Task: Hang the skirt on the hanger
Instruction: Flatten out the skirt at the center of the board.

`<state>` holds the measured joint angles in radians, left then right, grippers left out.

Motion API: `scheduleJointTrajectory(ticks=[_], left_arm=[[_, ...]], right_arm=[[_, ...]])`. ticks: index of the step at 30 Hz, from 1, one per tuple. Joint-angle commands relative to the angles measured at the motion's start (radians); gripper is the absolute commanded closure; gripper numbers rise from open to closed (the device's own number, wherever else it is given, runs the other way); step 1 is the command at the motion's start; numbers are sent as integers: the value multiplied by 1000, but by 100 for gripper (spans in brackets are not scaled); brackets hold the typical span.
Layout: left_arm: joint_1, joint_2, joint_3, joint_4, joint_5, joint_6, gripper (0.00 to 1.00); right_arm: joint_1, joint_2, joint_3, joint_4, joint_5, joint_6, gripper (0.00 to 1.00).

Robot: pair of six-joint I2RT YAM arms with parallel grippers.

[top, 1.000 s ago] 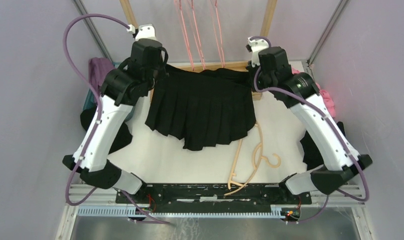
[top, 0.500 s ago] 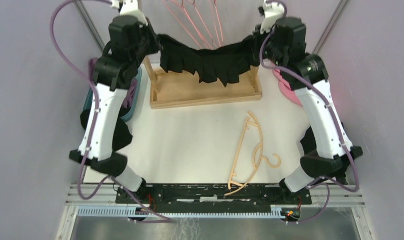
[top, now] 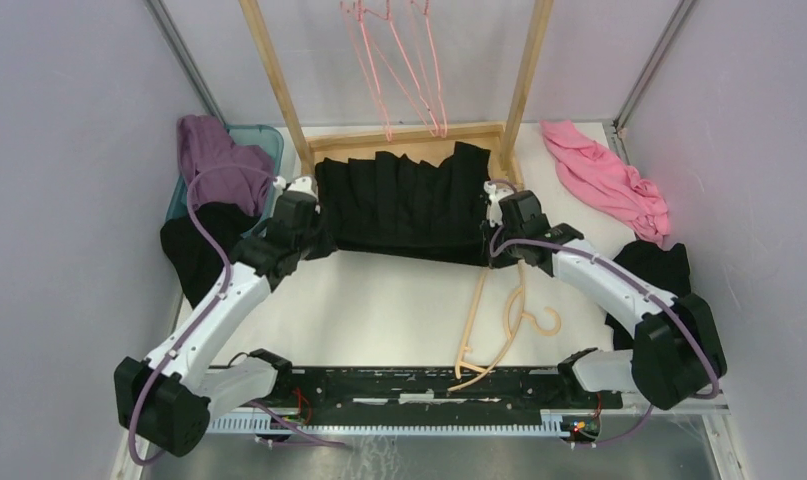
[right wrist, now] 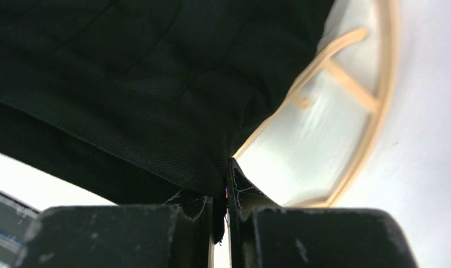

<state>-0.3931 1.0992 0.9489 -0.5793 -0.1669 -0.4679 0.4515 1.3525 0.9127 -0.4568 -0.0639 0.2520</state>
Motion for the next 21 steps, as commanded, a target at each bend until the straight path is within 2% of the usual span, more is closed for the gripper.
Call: scheduleJointTrajectory(ticks=[1, 4, 7, 10, 11, 12, 13, 14, 18, 21], left_arm=[[14, -140, -107, 89, -36, -97, 94], [12, -159, -168, 94, -34, -111, 92], [6, -165, -227, 112, -5, -123, 91], [-11, -178, -272, 120, 10, -128, 92], [-16, -183, -283, 121, 12, -131, 91], [-21, -185, -293, 121, 13, -132, 90], [-28, -189, -299, 121, 13, -131, 88], [-38, -191, -304, 115, 7, -131, 85], [-75, -203, -285, 85, -13, -142, 81], [-78, -213, -251, 50, -13, -134, 79]], right_arm=[[1, -116, -93, 90, -112, 61, 98], [7, -109, -138, 67, -148, 68, 92], [8, -96, -145, 42, -170, 61, 90], [7, -68, -150, 29, -217, 56, 95], [8, -64, -159, 37, -213, 66, 90], [9, -54, -161, 38, -216, 74, 76], [9, -39, -156, 25, -221, 74, 46], [10, -26, -151, 14, -228, 73, 37], [12, -101, -146, -54, -161, 77, 26], [13, -192, -108, -155, -35, 69, 24]])
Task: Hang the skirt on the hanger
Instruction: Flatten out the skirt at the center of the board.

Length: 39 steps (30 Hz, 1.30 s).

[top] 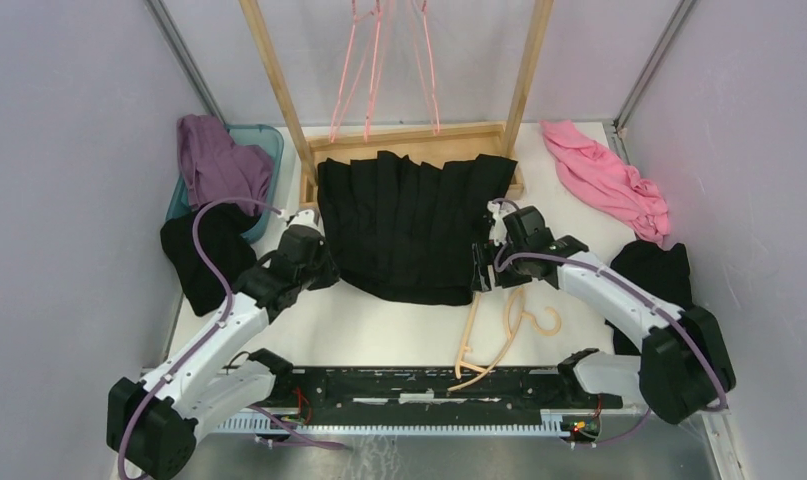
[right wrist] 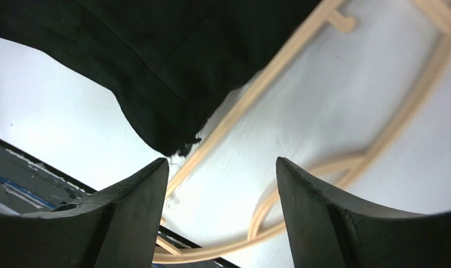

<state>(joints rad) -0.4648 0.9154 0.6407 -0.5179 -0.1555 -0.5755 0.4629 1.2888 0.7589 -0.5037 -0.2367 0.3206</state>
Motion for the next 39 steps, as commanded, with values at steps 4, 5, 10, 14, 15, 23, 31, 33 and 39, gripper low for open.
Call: scheduleJointTrajectory(ticks=[4, 5, 10, 14, 15, 23, 31, 33, 39], left_arm=[[-7, -39, 78, -25, -5, -24, 76], [-8, -37, 78, -24, 2, -20, 76], [-10, -39, 56, -5, 19, -17, 76], [-10, -40, 56, 12, 43, -17, 76], [-12, -41, 57, 18, 50, -17, 76], [-29, -38, 45, 54, 65, -2, 75], [-47, -8, 45, 99, 70, -4, 71], [-49, 5, 49, 107, 71, -4, 69], [-50, -5, 48, 118, 79, -6, 69]], right_arm=[[0, -238, 51, -163, 298, 64, 17], [-1, -249, 39, -156, 332, 88, 18], [-5, -142, 64, -196, 479, 196, 52], [-7, -63, 48, -153, 476, 245, 46], [-8, -52, 44, -153, 487, 250, 47], [-8, -60, -31, -140, 459, 297, 51], [14, -53, -126, -13, 358, 414, 56], [43, -26, -122, 1, 371, 440, 56], [120, 59, -104, 27, 418, 506, 56]])
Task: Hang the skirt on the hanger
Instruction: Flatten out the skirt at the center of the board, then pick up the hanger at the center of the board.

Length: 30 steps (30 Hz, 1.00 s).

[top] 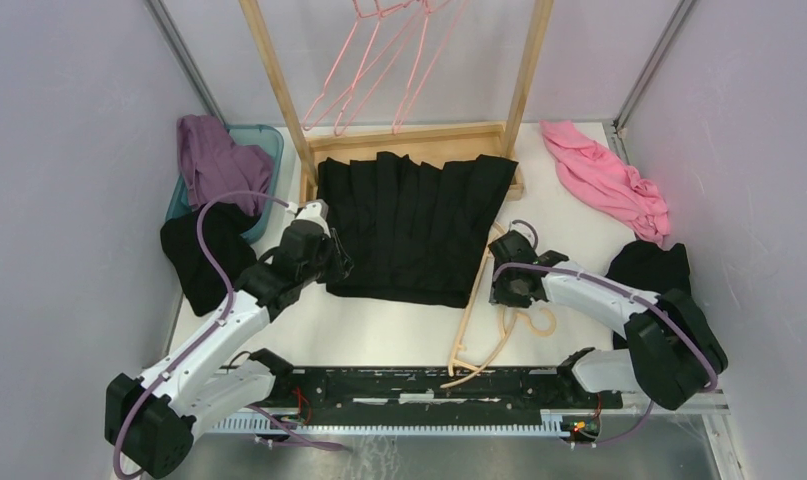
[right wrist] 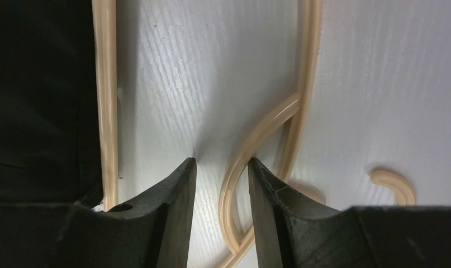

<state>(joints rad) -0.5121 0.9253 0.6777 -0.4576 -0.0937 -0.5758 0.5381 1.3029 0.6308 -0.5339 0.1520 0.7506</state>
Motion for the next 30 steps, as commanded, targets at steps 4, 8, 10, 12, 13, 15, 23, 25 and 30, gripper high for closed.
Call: scheduleJointTrajectory(ticks=[4, 8, 10, 12, 13, 15, 23, 25, 30], left_arm=[[-3, -33, 12, 53, 29, -5, 69], [-7, -42, 8, 54, 34, -4, 69], [-8, -42, 9, 57, 39, -3, 69], [-9, -39, 13, 59, 43, 0, 69], [-9, -38, 13, 59, 45, -1, 69], [-8, -36, 11, 66, 51, -1, 69], [-16, -27, 13, 86, 59, -12, 70], [-43, -15, 18, 91, 44, -16, 70], [-176, 53, 54, 91, -25, -32, 69]], right_arm=[[103, 72, 20, 37, 94, 127, 53], [119, 81, -11, 66, 101, 172, 77], [121, 104, -13, 75, 98, 184, 94], [127, 93, -19, 73, 101, 195, 99], [130, 69, -23, 65, 107, 200, 99], [131, 2, -23, 20, 127, 203, 99], [132, -347, 25, -248, 156, 210, 99], [137, -408, 15, -275, 127, 219, 99], [202, -458, -30, -255, 20, 244, 99]])
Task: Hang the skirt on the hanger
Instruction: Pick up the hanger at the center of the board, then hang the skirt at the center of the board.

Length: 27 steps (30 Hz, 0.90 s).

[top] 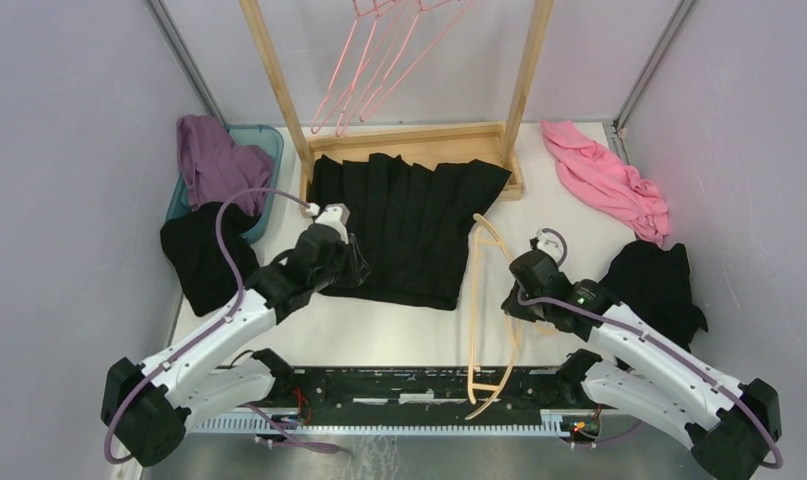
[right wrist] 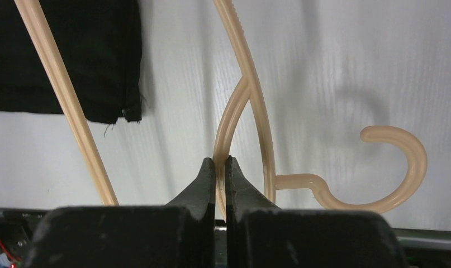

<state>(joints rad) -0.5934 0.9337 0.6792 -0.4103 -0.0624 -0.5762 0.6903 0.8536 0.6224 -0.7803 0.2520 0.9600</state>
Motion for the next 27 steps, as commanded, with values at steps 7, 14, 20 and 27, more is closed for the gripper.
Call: scheduleJointTrajectory(ticks=[7, 14, 20, 27], left_arm=[[-328, 36, 35, 210, -35, -163, 56], [-383, 31, -114, 517, 93, -358, 48], [-431, 68, -159, 573, 64, -421, 46], [-478, 110, -186, 633, 26, -476, 46]], right_arm=[[223, 100, 63, 20, 11, 79, 99], [289, 185, 140, 43, 102, 84, 99], [295, 186, 159, 88, 127, 83, 99], [297, 211, 165, 170, 131, 91, 99]])
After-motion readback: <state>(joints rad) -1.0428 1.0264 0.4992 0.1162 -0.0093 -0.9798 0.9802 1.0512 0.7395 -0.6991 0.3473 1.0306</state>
